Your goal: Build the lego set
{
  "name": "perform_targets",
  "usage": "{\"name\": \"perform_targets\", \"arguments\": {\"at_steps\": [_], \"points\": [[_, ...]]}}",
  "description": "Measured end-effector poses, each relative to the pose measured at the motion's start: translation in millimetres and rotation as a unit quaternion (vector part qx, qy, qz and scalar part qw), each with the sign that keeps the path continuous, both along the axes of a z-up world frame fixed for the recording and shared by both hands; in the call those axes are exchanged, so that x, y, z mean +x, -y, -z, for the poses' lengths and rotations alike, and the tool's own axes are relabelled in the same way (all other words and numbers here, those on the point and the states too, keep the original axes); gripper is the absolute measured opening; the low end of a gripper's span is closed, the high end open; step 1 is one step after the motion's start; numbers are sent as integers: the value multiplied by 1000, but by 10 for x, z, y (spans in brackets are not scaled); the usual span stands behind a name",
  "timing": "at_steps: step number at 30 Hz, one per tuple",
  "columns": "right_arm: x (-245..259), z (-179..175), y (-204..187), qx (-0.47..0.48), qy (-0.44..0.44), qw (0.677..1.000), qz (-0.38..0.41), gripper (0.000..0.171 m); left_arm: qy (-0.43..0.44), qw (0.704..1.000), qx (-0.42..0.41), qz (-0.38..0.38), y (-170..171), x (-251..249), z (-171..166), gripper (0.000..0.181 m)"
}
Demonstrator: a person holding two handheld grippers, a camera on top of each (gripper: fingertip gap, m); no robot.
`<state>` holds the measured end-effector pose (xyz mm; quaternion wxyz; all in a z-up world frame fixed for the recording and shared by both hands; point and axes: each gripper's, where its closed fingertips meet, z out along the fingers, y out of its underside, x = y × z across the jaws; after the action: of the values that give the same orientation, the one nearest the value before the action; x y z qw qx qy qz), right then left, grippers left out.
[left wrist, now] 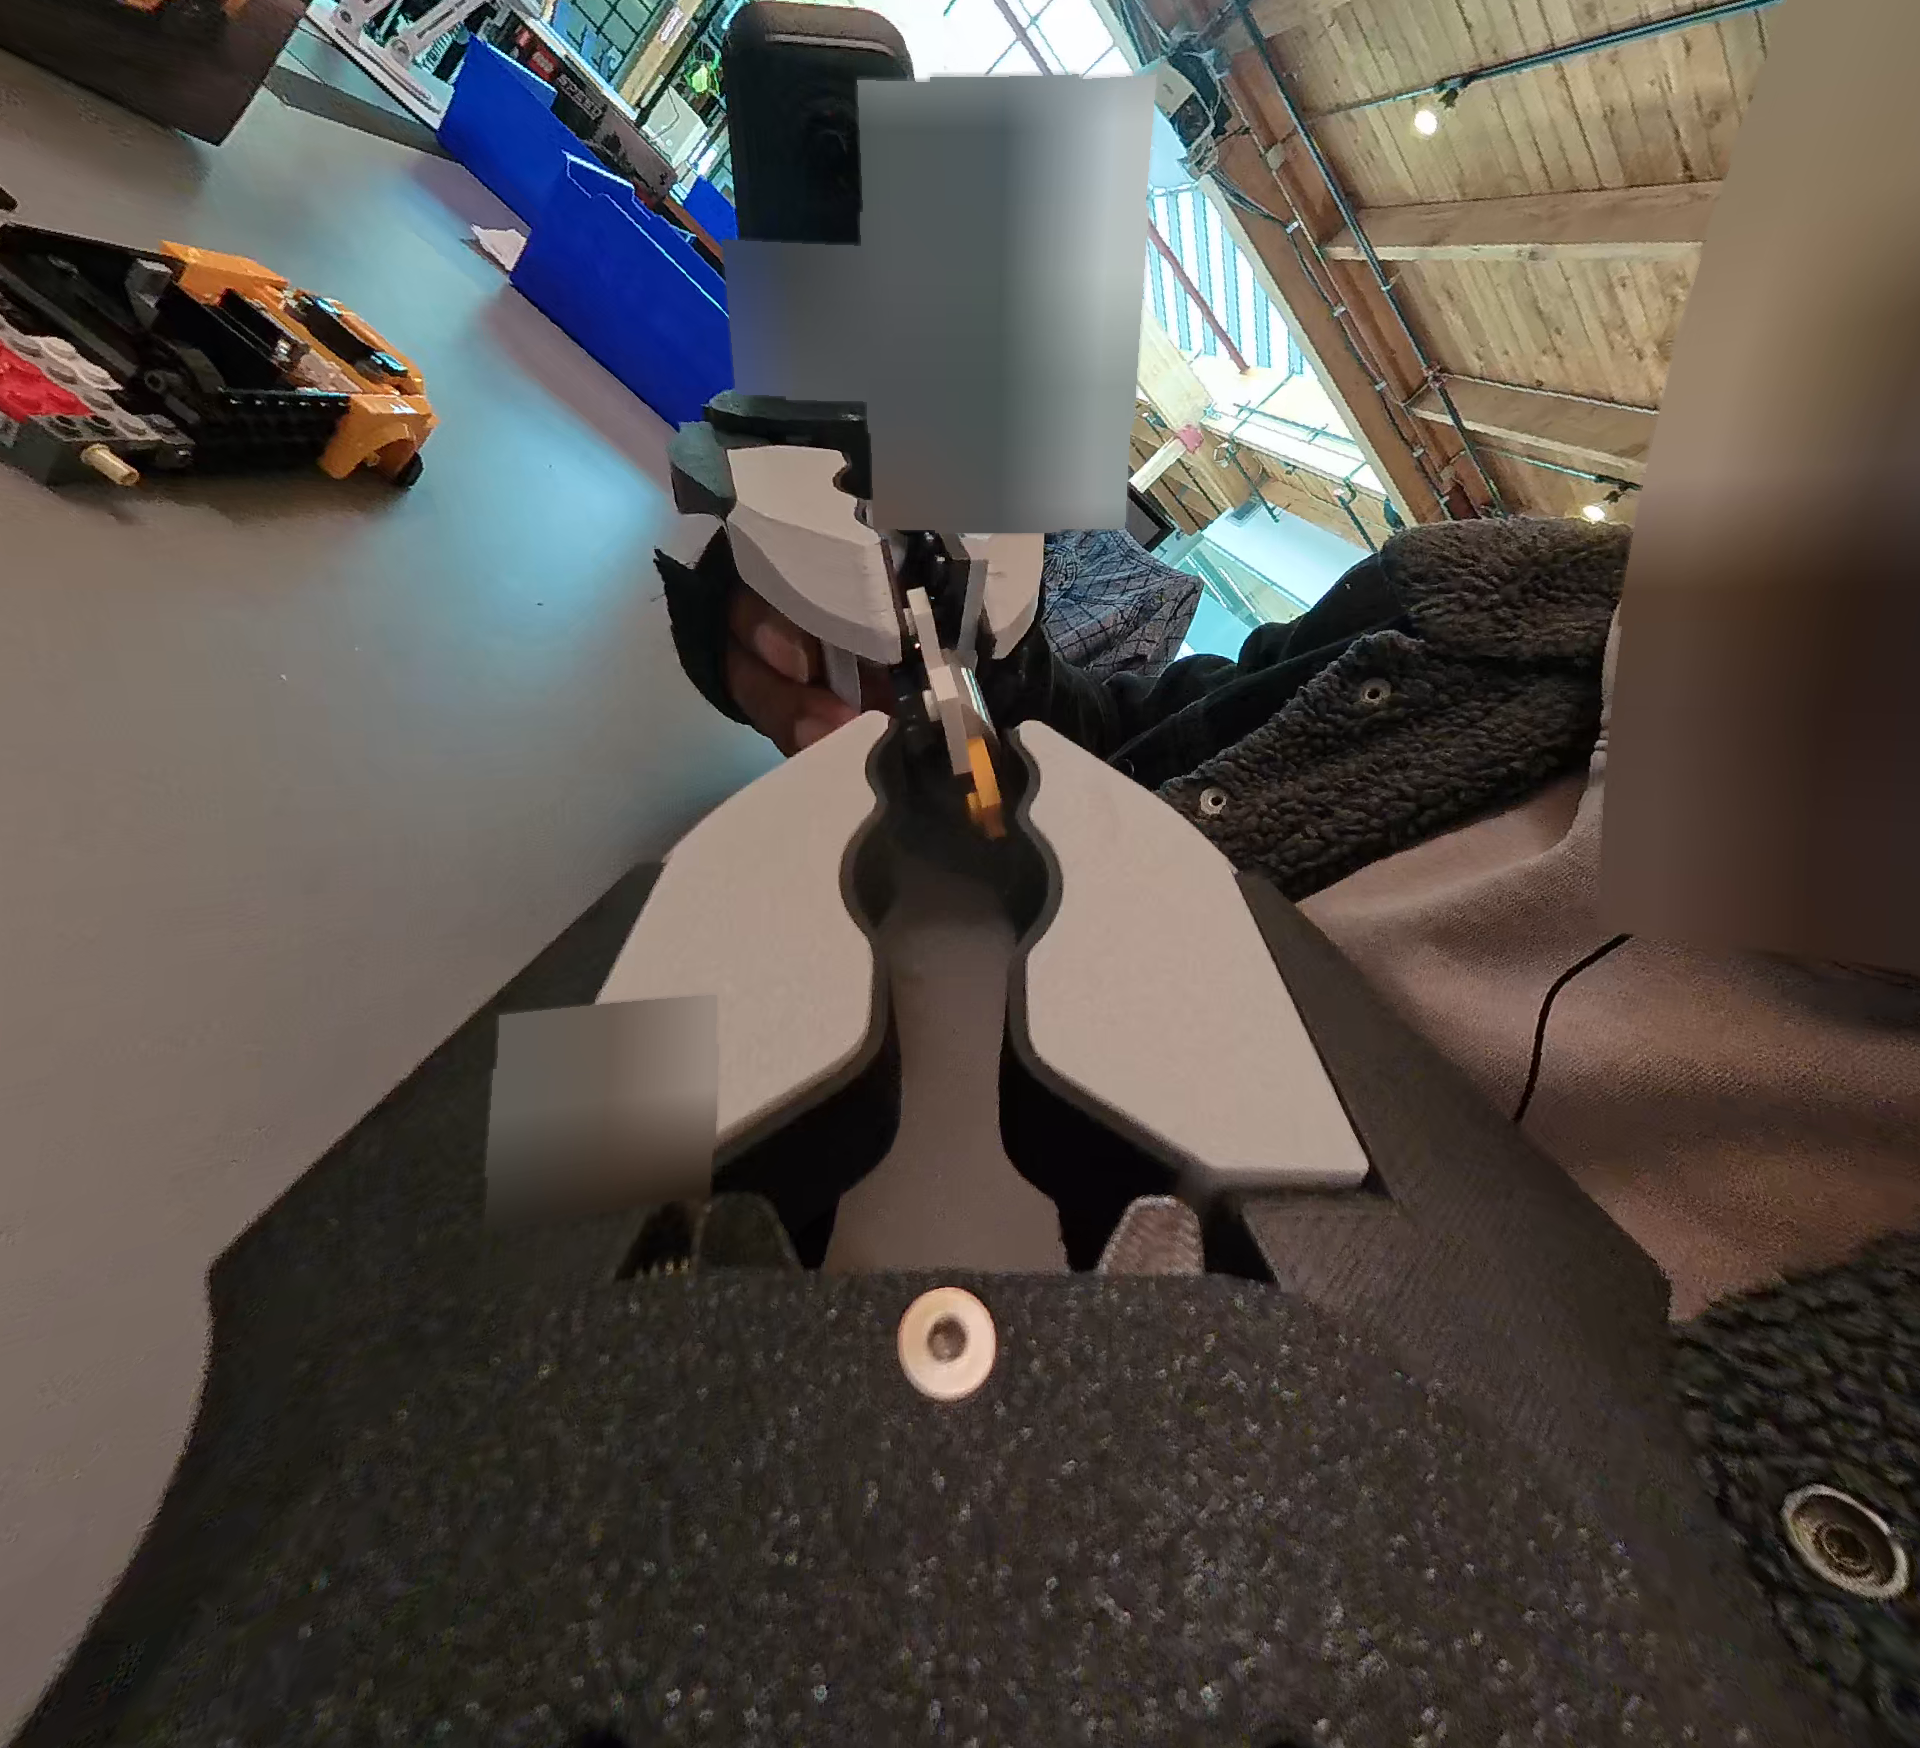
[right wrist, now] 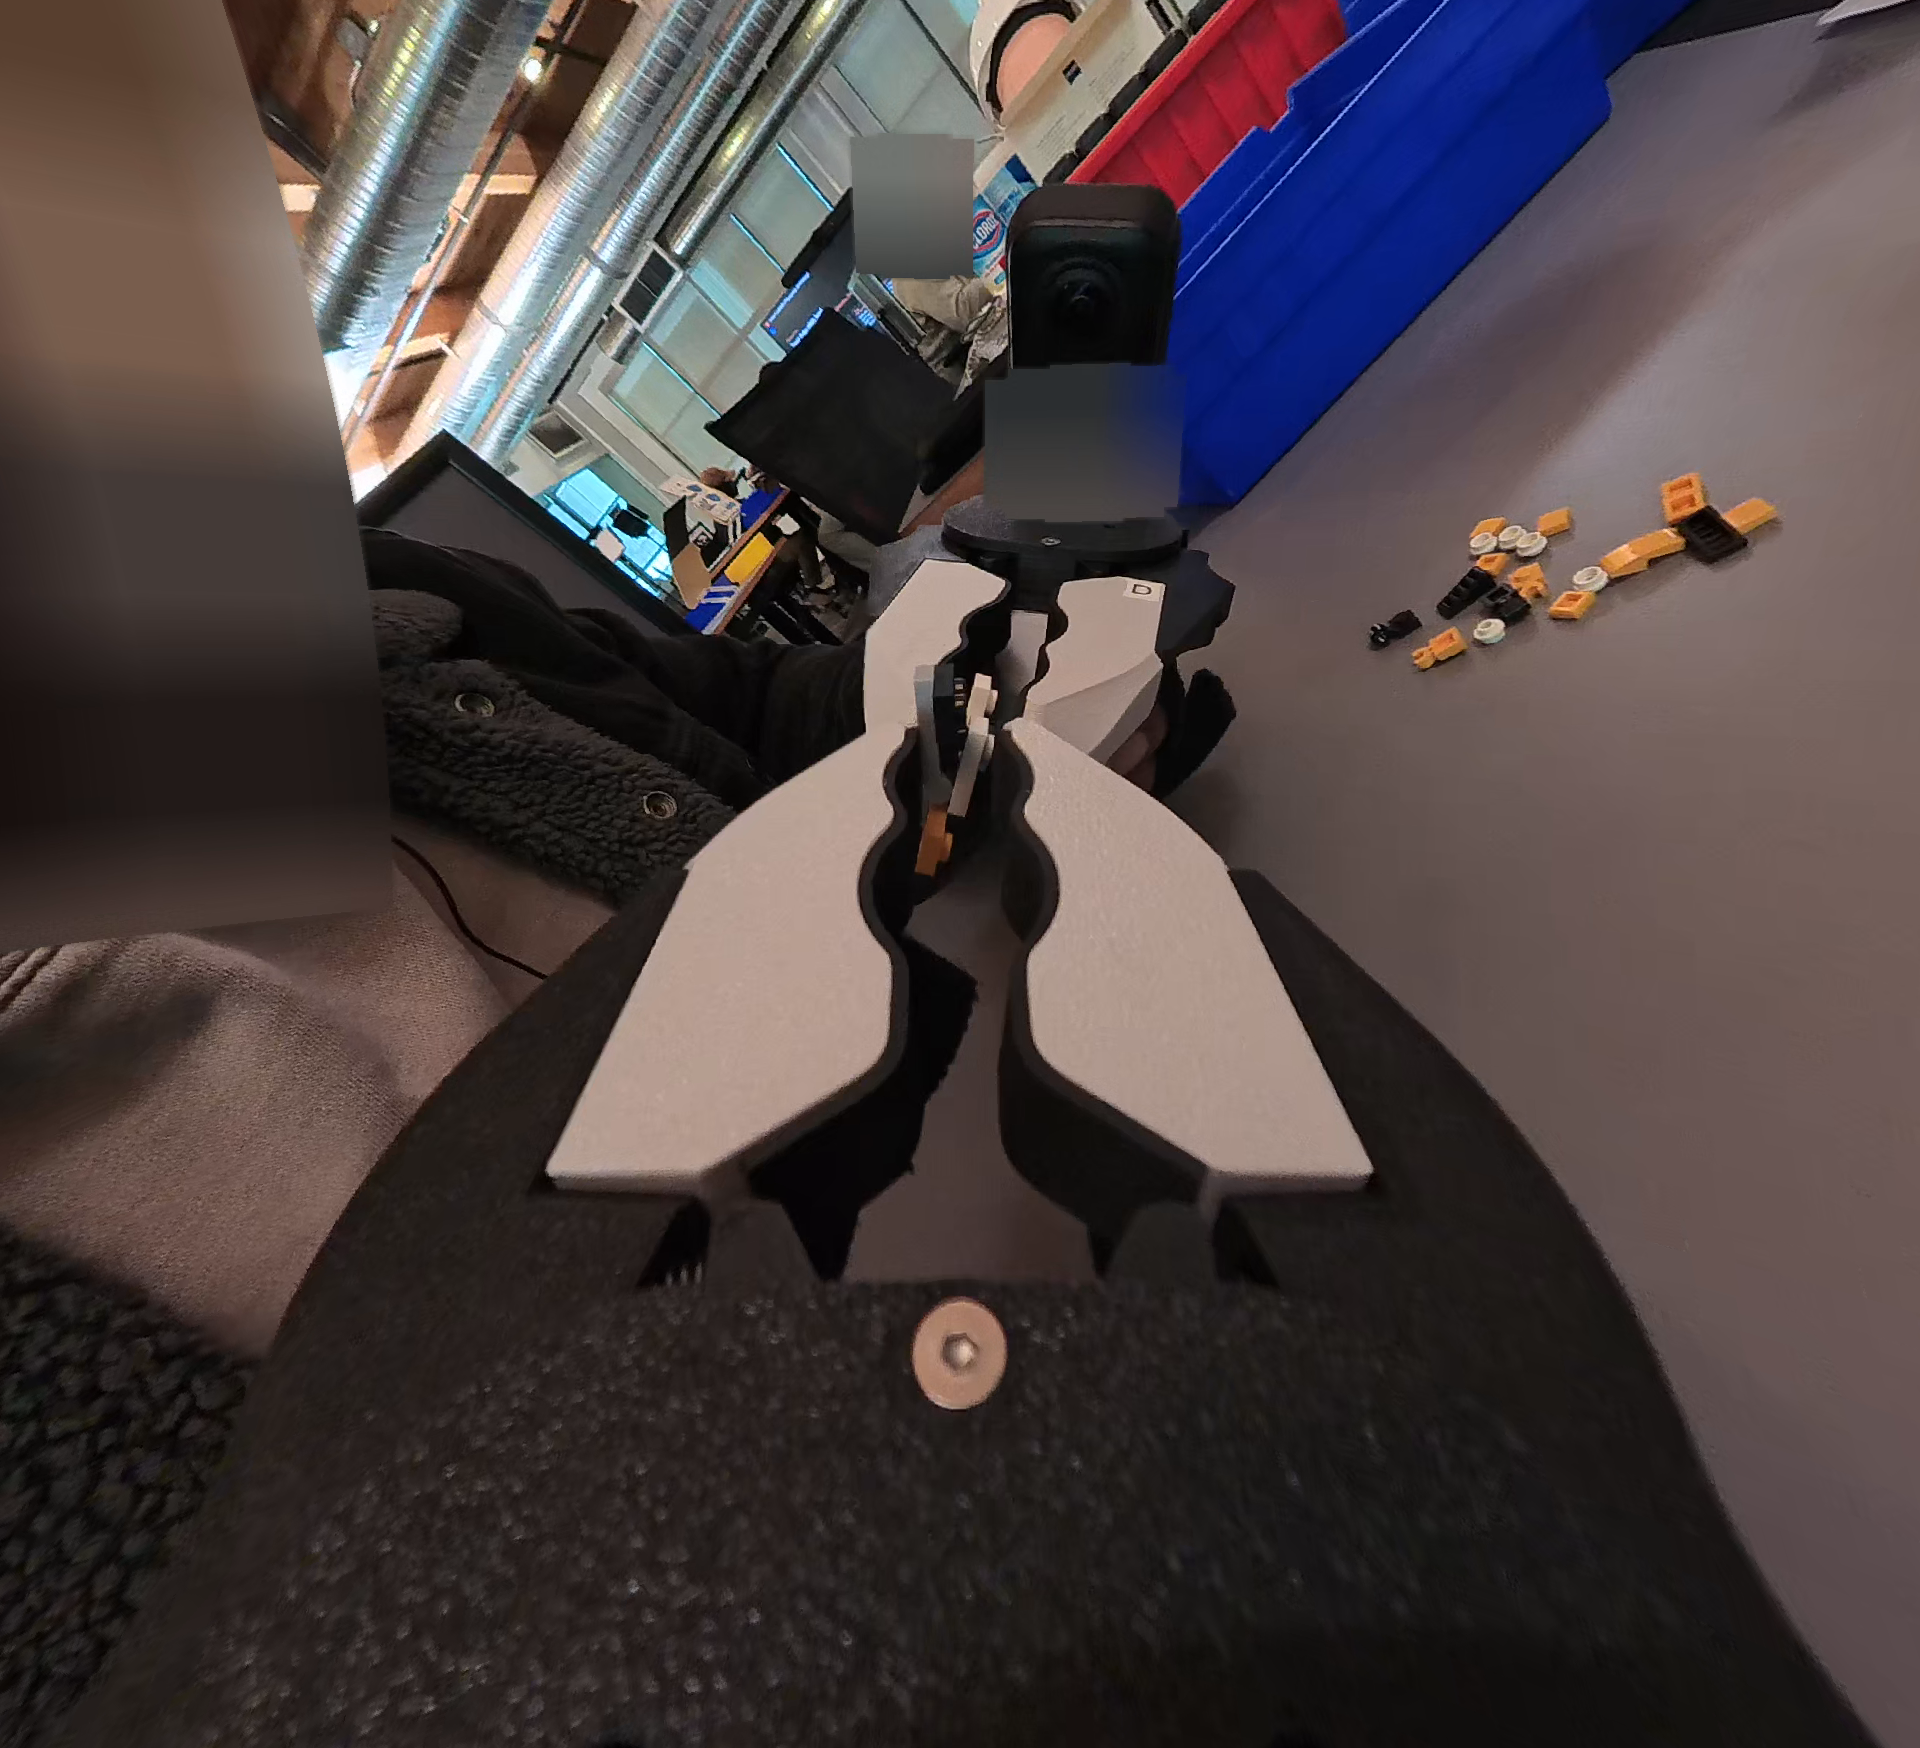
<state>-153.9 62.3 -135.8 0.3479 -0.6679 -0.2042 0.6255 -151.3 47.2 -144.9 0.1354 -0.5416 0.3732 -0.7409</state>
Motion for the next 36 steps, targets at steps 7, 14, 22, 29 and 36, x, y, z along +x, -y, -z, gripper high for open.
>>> {"name": "perform_targets", "arguments": {"at_steps": [7,14,22,29,36], "points": [[17,47,-45,-108,-59,992,-14,13,-15,998,-59,12,-36,3,34,16],[35,74,-75,-159,-96,982,-17,14,-26,998,-56,3,-63,21,84,17],[45,50,-33,-131,-81,988,-29,14,-38,999,0,-10,-32,30,84,17],[52,39,10,-102,-69,991,-42,14,-48,998,46,-17,2,31,80,17],[60,22,33,-79,-68,993,-52,16,-54,996,66,-23,18,32,70,17]]}}
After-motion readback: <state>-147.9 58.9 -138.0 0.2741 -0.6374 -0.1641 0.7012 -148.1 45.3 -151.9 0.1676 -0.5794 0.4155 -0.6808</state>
